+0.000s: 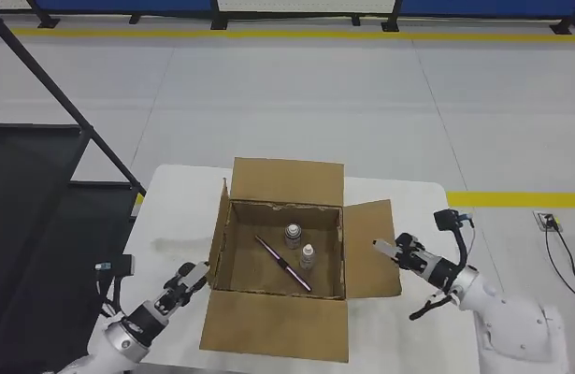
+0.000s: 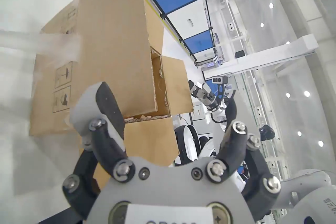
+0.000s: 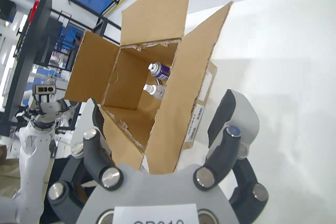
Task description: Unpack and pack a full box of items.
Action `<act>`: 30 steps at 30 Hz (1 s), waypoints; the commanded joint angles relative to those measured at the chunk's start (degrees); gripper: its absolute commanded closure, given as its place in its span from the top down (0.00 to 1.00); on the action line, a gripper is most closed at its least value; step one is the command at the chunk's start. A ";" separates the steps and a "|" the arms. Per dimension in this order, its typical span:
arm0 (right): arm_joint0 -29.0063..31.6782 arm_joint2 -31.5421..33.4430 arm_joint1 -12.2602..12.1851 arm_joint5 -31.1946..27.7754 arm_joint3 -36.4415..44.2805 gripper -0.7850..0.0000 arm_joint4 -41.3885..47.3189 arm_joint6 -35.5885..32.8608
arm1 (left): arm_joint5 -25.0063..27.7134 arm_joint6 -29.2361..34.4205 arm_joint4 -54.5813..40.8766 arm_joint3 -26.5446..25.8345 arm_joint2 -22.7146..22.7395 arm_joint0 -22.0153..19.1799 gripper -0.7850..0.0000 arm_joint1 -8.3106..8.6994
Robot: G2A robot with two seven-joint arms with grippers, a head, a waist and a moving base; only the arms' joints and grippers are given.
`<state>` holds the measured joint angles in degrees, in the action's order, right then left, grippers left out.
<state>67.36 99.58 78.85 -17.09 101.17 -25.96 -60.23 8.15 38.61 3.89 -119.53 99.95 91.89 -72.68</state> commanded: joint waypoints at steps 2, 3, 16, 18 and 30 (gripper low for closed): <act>-2.59 -0.97 -0.60 -5.59 -2.95 1.00 3.21 -3.11 | -0.51 0.18 1.63 0.80 -2.08 -0.92 1.00 0.13; -3.25 -1.32 -0.78 -7.34 -3.75 1.00 4.56 -3.92 | -0.55 0.21 2.31 1.00 -2.65 -1.24 1.00 0.18; -16.32 -13.83 -3.57 -16.34 -16.63 1.00 20.50 -10.63 | -2.03 0.01 4.79 4.95 -8.22 -5.10 1.00 0.64; -18.81 -16.63 -3.99 -16.74 -19.60 1.00 21.16 -10.23 | -2.23 -0.19 4.81 5.85 -8.93 -5.72 1.00 0.69; -29.62 -30.35 -4.15 -21.96 -34.59 1.00 15.07 -3.31 | -2.73 -1.63 4.28 7.79 -10.56 -6.65 1.00 1.08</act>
<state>38.03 69.75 74.66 -39.15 67.15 -9.46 -64.60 5.42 37.08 8.11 -111.80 89.44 85.19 -71.64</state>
